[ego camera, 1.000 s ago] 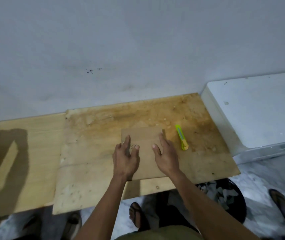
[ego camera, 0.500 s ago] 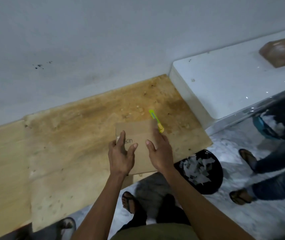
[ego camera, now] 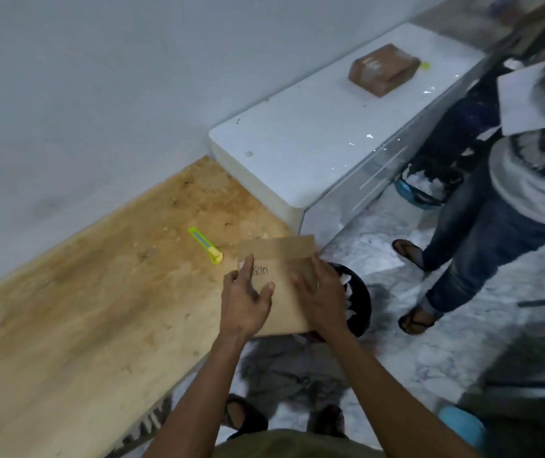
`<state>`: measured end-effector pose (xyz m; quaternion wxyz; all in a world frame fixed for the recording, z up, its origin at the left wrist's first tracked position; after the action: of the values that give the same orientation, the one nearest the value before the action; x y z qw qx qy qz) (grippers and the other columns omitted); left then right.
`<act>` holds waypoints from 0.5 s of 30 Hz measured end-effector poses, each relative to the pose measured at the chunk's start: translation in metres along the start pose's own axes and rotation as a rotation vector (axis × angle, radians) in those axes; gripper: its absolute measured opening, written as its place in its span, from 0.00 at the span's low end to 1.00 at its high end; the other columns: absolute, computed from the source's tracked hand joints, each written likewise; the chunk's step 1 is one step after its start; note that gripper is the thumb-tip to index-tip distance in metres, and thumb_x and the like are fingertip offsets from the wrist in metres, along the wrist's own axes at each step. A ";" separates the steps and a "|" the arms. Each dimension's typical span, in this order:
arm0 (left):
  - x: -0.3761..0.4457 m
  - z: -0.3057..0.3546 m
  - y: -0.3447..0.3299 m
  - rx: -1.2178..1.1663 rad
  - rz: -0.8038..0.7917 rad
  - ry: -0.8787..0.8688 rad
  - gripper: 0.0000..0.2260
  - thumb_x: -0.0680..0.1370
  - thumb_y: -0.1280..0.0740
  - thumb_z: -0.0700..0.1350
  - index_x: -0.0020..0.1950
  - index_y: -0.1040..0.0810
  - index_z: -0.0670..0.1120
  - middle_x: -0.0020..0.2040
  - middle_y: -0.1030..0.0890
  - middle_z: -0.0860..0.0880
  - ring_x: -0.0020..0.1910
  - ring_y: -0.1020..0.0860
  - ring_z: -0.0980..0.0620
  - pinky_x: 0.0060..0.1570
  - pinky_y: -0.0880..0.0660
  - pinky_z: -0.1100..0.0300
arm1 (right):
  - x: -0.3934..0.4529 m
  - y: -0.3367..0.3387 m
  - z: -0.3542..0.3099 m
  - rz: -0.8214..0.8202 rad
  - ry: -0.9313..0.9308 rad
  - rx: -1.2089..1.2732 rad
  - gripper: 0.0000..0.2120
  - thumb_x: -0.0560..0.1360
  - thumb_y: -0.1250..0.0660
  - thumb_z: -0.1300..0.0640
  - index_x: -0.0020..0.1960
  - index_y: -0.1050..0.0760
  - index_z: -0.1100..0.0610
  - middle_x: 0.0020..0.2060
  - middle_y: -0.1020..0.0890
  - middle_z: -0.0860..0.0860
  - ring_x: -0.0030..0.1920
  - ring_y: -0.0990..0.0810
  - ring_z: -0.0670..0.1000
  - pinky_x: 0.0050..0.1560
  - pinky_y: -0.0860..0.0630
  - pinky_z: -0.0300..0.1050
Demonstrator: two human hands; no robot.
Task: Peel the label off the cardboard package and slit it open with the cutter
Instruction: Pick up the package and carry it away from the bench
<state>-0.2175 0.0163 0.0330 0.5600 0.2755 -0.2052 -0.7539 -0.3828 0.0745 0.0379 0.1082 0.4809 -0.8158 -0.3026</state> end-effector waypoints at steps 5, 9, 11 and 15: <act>-0.032 0.048 -0.075 0.035 -0.126 -0.008 0.32 0.80 0.34 0.52 0.80 0.42 0.46 0.74 0.34 0.38 0.76 0.41 0.44 0.66 0.34 0.56 | -0.014 0.058 0.063 0.038 -0.121 -0.076 0.30 0.81 0.40 0.47 0.79 0.45 0.51 0.76 0.37 0.53 0.73 0.35 0.55 0.69 0.35 0.48; -0.048 0.071 -0.130 0.087 -0.200 -0.050 0.33 0.80 0.34 0.52 0.80 0.41 0.41 0.72 0.29 0.38 0.77 0.43 0.38 0.71 0.36 0.47 | -0.023 0.094 0.106 0.033 -0.138 -0.123 0.28 0.82 0.45 0.46 0.79 0.47 0.53 0.76 0.38 0.54 0.70 0.32 0.57 0.62 0.31 0.51; -0.053 0.074 -0.153 0.117 -0.217 -0.025 0.33 0.80 0.34 0.54 0.80 0.41 0.43 0.76 0.34 0.38 0.77 0.42 0.39 0.70 0.34 0.48 | -0.026 0.105 0.127 0.043 -0.181 -0.122 0.27 0.82 0.45 0.47 0.79 0.45 0.53 0.74 0.36 0.55 0.67 0.29 0.58 0.58 0.27 0.51; -0.051 0.071 -0.186 0.134 -0.291 0.066 0.33 0.78 0.33 0.54 0.80 0.42 0.50 0.79 0.44 0.40 0.75 0.37 0.39 0.67 0.31 0.53 | -0.025 0.113 0.159 0.003 -0.270 -0.136 0.27 0.82 0.46 0.48 0.79 0.48 0.52 0.75 0.38 0.54 0.68 0.31 0.57 0.59 0.29 0.49</act>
<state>-0.3883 0.1190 -0.0178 0.4316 0.3639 -0.1944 -0.8022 -0.5253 0.1979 -0.0174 0.0302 0.4263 -0.8013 -0.4187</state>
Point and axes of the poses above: each hand's wrist, its own x-axis towards the middle knuckle, its own y-axis out of the back of the hand, z = x × y, the point moved 4 cm from there along x, towards the middle knuckle
